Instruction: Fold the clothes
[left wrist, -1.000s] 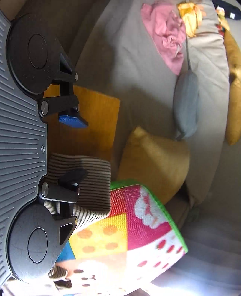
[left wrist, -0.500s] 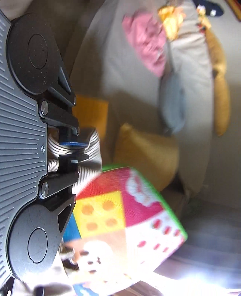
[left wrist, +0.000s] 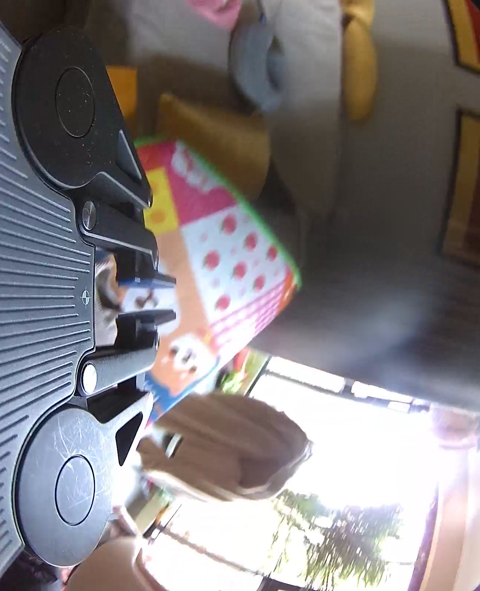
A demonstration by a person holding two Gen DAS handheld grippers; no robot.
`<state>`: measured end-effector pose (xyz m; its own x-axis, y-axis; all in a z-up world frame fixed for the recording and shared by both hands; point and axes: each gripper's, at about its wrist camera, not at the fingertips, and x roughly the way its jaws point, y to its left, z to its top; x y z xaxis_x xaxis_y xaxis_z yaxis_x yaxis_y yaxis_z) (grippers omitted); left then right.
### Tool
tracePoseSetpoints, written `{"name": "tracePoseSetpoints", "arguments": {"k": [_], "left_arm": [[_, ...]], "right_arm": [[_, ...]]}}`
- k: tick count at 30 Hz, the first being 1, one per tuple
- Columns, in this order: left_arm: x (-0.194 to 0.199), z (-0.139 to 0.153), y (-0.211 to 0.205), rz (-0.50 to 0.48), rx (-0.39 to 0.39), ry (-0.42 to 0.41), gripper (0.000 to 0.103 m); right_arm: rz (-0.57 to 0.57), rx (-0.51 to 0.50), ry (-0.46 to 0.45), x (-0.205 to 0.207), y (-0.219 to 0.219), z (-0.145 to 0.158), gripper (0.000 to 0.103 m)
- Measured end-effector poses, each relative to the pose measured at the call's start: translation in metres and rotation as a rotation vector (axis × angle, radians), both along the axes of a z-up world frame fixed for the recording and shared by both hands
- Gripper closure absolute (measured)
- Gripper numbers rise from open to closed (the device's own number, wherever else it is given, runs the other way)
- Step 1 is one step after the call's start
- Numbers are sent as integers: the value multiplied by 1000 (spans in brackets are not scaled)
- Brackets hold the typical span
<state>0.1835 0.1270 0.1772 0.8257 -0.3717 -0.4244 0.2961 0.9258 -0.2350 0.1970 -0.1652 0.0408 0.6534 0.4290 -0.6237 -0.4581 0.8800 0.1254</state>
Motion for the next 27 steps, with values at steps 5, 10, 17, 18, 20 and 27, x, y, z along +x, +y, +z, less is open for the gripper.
{"name": "tracePoseSetpoints", "arguments": {"k": [5, 10, 17, 18, 20, 27], "left_arm": [[-17, -27, 31, 89, 78, 54, 49], [-38, -73, 59, 199, 80, 198, 46], [5, -119, 10, 8, -81, 278, 46], [17, -128, 2, -5, -79, 286, 46], [38, -148, -11, 5, -61, 322, 46], [60, -173, -37, 39, -4, 323, 85]], "right_arm": [[183, -175, -117, -15, 47, 11, 0], [278, -276, -164, -6, 85, 0, 0], [176, -292, -182, -10, 64, -5, 0], [162, -327, -204, -14, 58, -7, 0], [135, -399, -237, -19, 46, -10, 0], [10, -387, -196, -14, 1, -13, 0]]}}
